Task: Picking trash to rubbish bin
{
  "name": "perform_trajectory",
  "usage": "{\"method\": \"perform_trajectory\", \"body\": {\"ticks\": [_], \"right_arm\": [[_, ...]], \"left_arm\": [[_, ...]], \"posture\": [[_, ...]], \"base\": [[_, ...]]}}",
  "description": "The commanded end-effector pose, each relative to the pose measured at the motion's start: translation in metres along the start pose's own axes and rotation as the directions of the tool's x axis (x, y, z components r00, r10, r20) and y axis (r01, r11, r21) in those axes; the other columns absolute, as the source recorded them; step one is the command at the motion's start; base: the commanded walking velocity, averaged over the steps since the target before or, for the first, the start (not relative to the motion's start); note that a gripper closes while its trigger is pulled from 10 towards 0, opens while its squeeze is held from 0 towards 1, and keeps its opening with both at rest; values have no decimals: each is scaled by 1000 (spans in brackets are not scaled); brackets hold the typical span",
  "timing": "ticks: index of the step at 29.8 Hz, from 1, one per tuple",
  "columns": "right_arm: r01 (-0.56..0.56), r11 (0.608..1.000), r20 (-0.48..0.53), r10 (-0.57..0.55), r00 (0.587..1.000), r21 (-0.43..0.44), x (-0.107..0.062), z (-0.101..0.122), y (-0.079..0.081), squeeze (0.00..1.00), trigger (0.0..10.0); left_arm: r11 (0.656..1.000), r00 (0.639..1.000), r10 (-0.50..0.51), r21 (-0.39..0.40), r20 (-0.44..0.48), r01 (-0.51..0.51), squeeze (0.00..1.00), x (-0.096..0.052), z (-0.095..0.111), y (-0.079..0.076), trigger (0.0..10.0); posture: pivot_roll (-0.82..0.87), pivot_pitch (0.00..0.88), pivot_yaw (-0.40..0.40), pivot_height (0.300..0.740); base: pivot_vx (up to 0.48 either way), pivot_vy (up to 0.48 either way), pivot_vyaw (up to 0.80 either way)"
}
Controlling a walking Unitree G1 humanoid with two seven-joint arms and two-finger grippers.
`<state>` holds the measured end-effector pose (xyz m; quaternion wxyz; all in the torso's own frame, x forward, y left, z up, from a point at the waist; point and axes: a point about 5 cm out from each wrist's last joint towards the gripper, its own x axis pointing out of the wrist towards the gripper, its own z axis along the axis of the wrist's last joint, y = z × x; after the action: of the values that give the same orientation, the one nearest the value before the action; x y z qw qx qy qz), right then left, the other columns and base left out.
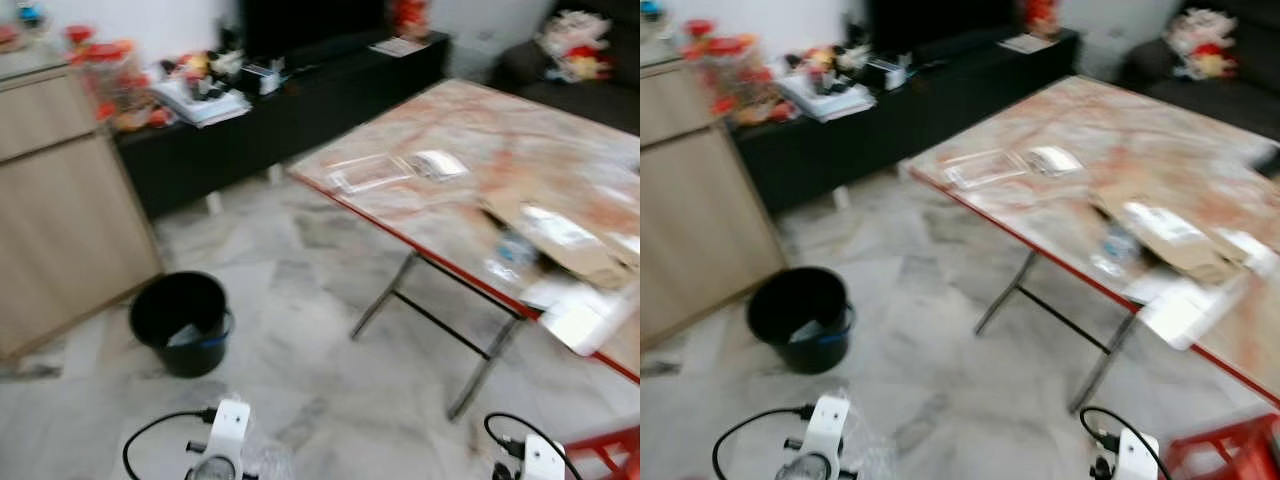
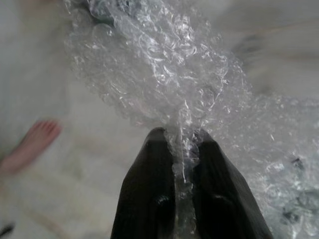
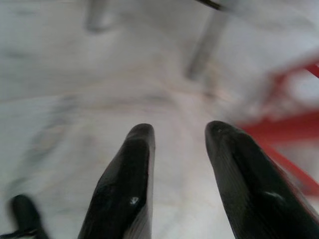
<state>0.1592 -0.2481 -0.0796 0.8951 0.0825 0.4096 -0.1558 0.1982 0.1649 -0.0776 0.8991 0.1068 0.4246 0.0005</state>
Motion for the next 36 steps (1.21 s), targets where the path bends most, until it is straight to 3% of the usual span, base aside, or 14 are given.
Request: {"method": "perform_trajectory", "body": {"ticks": [1,9,36], "right_arm": [[1,1000,1,-1,1000,-4,-1,0,-3,0,10000],[-3,1000,4,3,1000,4,0,2,-2,0,10000],[-22,1000,11,22,1000,4,1,5,3,0,10000]], "left_arm": [[1000,1000,-5,11,-6,5,0,0,-1,-2,10000],[1000,1000,-7,18,-1,7,0,0,0,-3,10000],[1000,1000,4,16,0,-4,0,0,1,-2,10000]], "posture": [[-78,33,-66,740],[-76,12,-62,740],[-70,34,-69,740]], "base": [[409,0,800],[405,0,759],[394,0,213]]}}
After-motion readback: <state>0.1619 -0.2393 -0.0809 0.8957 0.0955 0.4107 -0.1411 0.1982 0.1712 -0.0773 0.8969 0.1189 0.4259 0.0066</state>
